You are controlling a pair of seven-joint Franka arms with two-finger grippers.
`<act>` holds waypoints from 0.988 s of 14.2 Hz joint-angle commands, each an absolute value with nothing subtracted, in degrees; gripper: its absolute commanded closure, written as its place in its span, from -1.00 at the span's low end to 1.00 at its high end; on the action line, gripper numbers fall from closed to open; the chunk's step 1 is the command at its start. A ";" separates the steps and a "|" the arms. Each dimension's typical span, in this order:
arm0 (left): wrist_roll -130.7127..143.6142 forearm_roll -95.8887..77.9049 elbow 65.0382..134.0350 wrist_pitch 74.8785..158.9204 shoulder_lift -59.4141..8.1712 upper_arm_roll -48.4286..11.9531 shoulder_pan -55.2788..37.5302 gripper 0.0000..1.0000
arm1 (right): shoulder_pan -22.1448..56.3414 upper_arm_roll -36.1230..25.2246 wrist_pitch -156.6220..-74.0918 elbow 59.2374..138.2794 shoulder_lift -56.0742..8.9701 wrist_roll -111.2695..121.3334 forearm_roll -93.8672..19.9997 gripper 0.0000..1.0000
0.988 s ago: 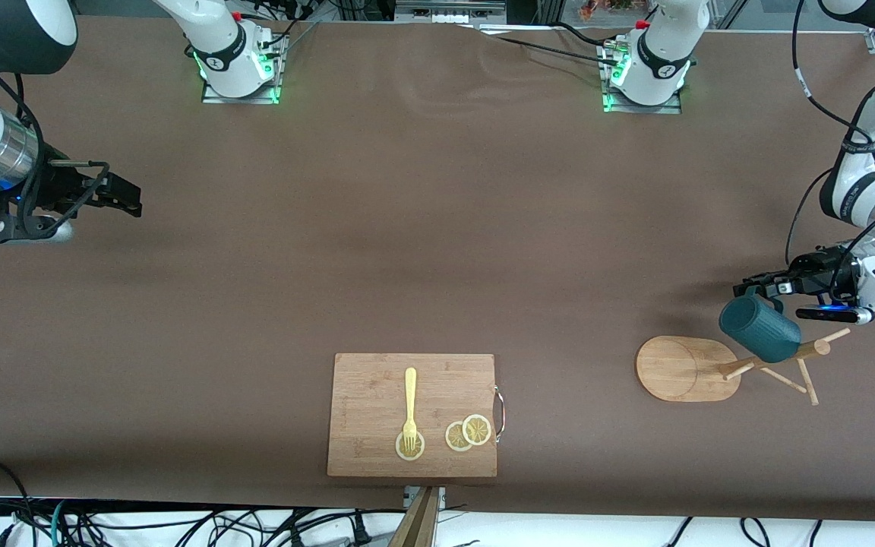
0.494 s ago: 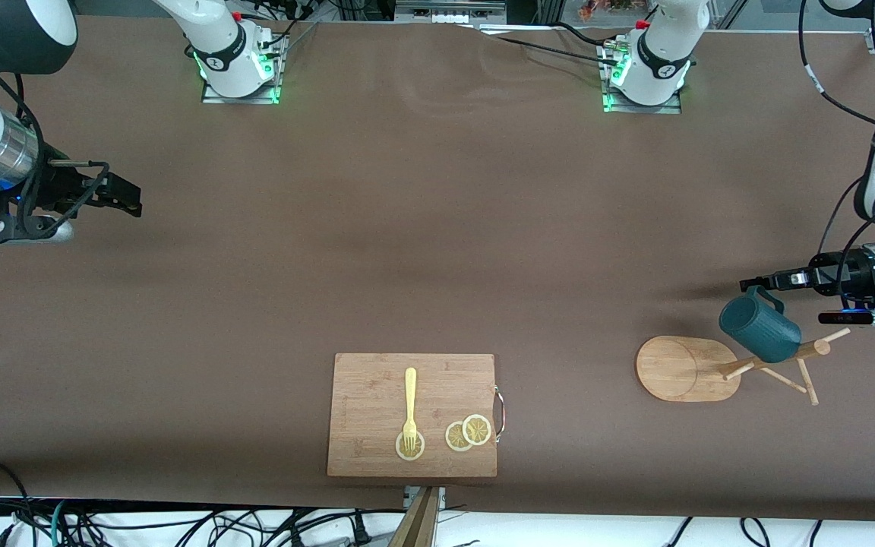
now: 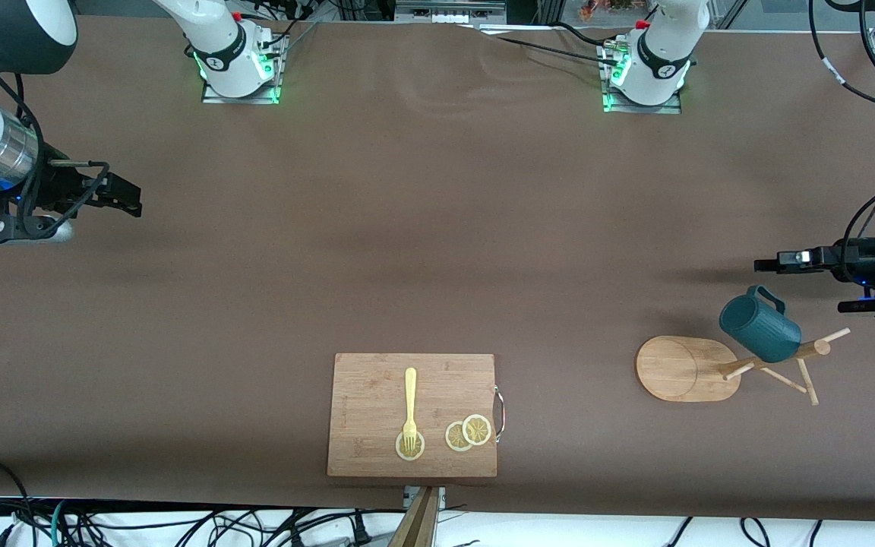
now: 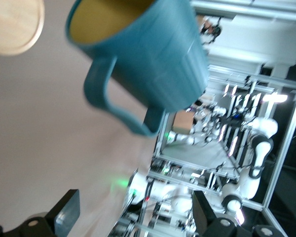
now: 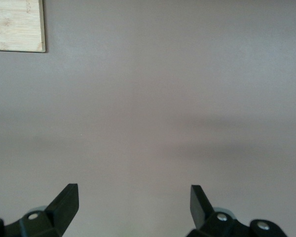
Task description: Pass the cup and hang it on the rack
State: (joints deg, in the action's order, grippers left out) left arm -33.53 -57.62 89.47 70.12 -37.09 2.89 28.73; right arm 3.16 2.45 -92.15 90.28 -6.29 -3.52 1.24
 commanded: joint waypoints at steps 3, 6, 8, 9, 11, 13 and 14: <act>-33.40 -45.99 83.87 66.10 -35.86 3.43 28.83 -1.00 | 2.20 3.34 -92.02 89.47 -6.42 -2.81 1.41 -1.00; -33.31 -38.78 78.77 65.39 -33.50 2.90 27.95 -1.00 | 2.20 3.34 -92.02 89.47 -6.50 -2.81 1.41 -1.00; -33.22 -34.04 77.61 65.92 -30.34 2.81 24.46 -1.00 | 2.20 3.34 -92.02 89.47 -6.42 -2.81 1.41 -1.00; -32.35 -31.84 77.35 65.92 -28.67 2.81 22.78 -1.00 | 2.20 3.34 -92.02 89.47 -6.42 -2.81 1.41 -1.00; -26.75 -30.50 77.26 66.00 -25.50 2.81 19.27 -1.00 | 2.20 3.34 -92.02 89.47 -6.42 -2.81 1.41 -1.00; -22.87 -26.04 77.17 68.45 -22.52 2.81 14.09 -1.00 | 2.20 3.34 -92.02 89.47 -6.42 -2.81 1.41 -1.00; -22.33 -22.88 77.25 71.08 -20.93 2.81 11.37 -1.00 | 2.20 3.34 -91.85 89.47 -6.50 -2.81 1.41 -1.00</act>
State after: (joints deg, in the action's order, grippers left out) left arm -24.62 -27.93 76.72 67.78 -24.13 2.34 15.87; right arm 3.16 2.46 -92.15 90.27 -6.29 -3.52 1.24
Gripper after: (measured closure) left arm 0.000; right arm 0.000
